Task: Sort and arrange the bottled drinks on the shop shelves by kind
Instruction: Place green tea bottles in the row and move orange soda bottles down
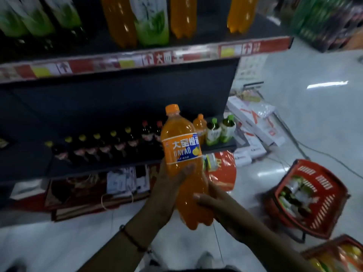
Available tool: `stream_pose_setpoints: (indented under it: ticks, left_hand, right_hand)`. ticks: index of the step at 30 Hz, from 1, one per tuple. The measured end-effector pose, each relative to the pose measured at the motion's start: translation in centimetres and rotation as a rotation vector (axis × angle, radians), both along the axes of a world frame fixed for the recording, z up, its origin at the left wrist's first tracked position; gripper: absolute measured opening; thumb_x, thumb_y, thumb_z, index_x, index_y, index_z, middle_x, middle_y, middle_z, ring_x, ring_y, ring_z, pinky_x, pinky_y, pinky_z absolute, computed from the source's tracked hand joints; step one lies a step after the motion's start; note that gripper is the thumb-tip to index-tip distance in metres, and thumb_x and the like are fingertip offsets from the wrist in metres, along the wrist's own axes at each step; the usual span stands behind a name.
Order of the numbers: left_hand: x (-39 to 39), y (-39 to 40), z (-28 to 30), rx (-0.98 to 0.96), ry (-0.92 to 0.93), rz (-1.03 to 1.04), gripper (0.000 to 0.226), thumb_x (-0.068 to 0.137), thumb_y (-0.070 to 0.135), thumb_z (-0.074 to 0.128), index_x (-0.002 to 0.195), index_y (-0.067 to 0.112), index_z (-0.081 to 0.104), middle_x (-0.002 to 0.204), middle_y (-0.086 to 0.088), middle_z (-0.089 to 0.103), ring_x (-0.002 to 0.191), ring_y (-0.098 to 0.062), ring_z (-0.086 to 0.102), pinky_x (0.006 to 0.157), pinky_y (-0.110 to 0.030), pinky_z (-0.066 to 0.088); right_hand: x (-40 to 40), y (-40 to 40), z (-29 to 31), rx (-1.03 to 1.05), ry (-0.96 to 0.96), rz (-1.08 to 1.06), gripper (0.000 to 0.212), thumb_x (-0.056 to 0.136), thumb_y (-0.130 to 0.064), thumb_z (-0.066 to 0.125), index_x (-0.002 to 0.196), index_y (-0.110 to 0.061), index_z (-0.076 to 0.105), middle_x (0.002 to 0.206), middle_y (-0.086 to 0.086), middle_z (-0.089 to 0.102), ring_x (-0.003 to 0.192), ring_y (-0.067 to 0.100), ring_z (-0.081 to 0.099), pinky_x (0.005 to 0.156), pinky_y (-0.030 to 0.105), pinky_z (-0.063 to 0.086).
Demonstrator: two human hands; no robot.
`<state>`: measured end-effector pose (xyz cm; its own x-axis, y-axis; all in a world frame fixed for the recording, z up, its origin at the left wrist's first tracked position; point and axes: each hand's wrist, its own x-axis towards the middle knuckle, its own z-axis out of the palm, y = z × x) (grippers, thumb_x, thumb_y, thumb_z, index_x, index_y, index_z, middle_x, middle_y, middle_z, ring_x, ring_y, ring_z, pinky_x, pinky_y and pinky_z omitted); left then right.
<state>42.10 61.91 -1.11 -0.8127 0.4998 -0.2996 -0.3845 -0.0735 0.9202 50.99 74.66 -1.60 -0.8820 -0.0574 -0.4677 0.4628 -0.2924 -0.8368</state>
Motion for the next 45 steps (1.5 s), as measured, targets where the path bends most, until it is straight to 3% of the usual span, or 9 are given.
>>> stream_pose_setpoints:
  ticks: [5, 8, 14, 18, 22, 27, 32, 38, 45]
  left_hand:
    - [4.0, 1.2, -1.4, 0.050, -0.260, 0.001, 0.041, 0.084, 0.049, 0.051, 0.121, 0.032, 0.056, 0.109, -0.001, 0.074, 0.095, -0.019, 0.073, 0.065, -0.032, 0.059]
    - [4.0, 1.6, -1.9, 0.107, -0.366, 0.114, 0.040, 0.095, 0.051, 0.040, 0.119, 0.026, 0.060, 0.104, -0.004, 0.076, 0.094, -0.021, 0.073, 0.077, -0.042, 0.057]
    - [4.7, 2.2, -4.7, 0.121, -0.625, 0.292, 0.054, 0.090, 0.061, 0.051, 0.118, 0.017, 0.065, 0.110, -0.017, 0.072, 0.098, -0.034, 0.071, 0.085, -0.050, 0.052]
    - [5.1, 2.5, -5.9, 0.112, -0.619, 0.290, 0.054, 0.090, 0.060, 0.051, 0.121, 0.018, 0.064, 0.110, -0.016, 0.073, 0.094, -0.033, 0.072, 0.082, -0.049, 0.053]
    - [4.9, 3.1, -5.3, 0.049, -0.495, 0.169, 0.034, 0.089, 0.035, 0.058, 0.118, 0.018, 0.062, 0.102, -0.014, 0.075, 0.087, -0.027, 0.074, 0.079, -0.045, 0.054]
    - [4.7, 5.1, -4.9, -0.282, -0.092, -0.064, 0.065, 0.070, 0.031, 0.076, 0.128, 0.037, 0.048, 0.118, 0.007, 0.065, 0.106, -0.012, 0.063, 0.080, -0.027, 0.052]
    - [4.2, 7.9, -4.6, -0.460, 0.221, -0.166, 0.086, 0.072, 0.034, 0.083, 0.140, 0.039, 0.030, 0.119, 0.025, 0.051, 0.095, 0.018, 0.054, 0.065, -0.005, 0.046]
    - [1.1, 10.9, -6.5, -0.420, 0.225, -0.274, 0.090, 0.071, 0.047, 0.079, 0.142, 0.045, 0.023, 0.134, 0.020, 0.046, 0.121, -0.001, 0.049, 0.086, -0.017, 0.045]
    - [-8.9, 16.0, -11.0, -0.572, 0.505, -0.570, 0.071, 0.078, 0.070, 0.060, 0.140, 0.046, 0.034, 0.140, 0.019, 0.043, 0.128, -0.004, 0.046, 0.101, -0.030, 0.044]
  right_hand:
    - [4.0, 1.4, -2.0, 0.155, -0.138, 0.011, 0.088, 0.057, -0.052, 0.083, 0.128, -0.040, 0.033, 0.126, -0.010, 0.052, 0.112, 0.018, 0.058, 0.092, 0.040, 0.053]
    - [4.9, 1.2, -3.0, 0.327, -0.205, 0.015, 0.094, 0.055, -0.059, 0.079, 0.130, -0.043, 0.026, 0.125, -0.013, 0.044, 0.113, 0.018, 0.052, 0.087, 0.035, 0.053]
    - [6.7, 0.5, -3.9, 0.693, -0.204, 0.069, 0.096, 0.068, -0.063, 0.072, 0.144, -0.037, 0.021, 0.144, -0.008, 0.037, 0.126, 0.018, 0.045, 0.102, 0.040, 0.045]
    - [6.7, 1.3, -4.4, 0.690, -0.227, 0.170, 0.099, 0.065, -0.067, 0.070, 0.144, -0.037, 0.019, 0.148, -0.008, 0.034, 0.129, 0.020, 0.044, 0.103, 0.044, 0.045]
    - [6.3, 3.5, -5.2, 0.473, -0.272, 0.201, 0.093, 0.070, -0.051, 0.076, 0.143, -0.034, 0.022, 0.145, -0.004, 0.039, 0.126, 0.023, 0.048, 0.101, 0.041, 0.048]
    - [5.8, 5.6, -6.6, 0.087, -0.291, 0.138, 0.079, 0.077, -0.024, 0.078, 0.135, -0.036, 0.027, 0.132, -0.004, 0.046, 0.120, 0.024, 0.051, 0.101, 0.045, 0.046]
    - [4.7, 6.1, -8.0, -0.035, -0.186, 0.005, 0.070, 0.076, -0.032, 0.076, 0.128, -0.042, 0.031, 0.124, -0.014, 0.054, 0.109, 0.010, 0.057, 0.088, 0.029, 0.050]
    - [1.7, 9.3, -10.2, 0.072, -0.145, -0.131, 0.073, 0.070, -0.044, 0.080, 0.130, -0.041, 0.036, 0.127, -0.012, 0.056, 0.115, 0.014, 0.058, 0.102, 0.042, 0.047]
    - [-4.2, 15.9, -16.1, 0.226, -0.143, -0.300, 0.082, 0.052, -0.046, 0.084, 0.125, -0.038, 0.048, 0.118, -0.006, 0.065, 0.110, 0.018, 0.063, 0.092, 0.041, 0.053]
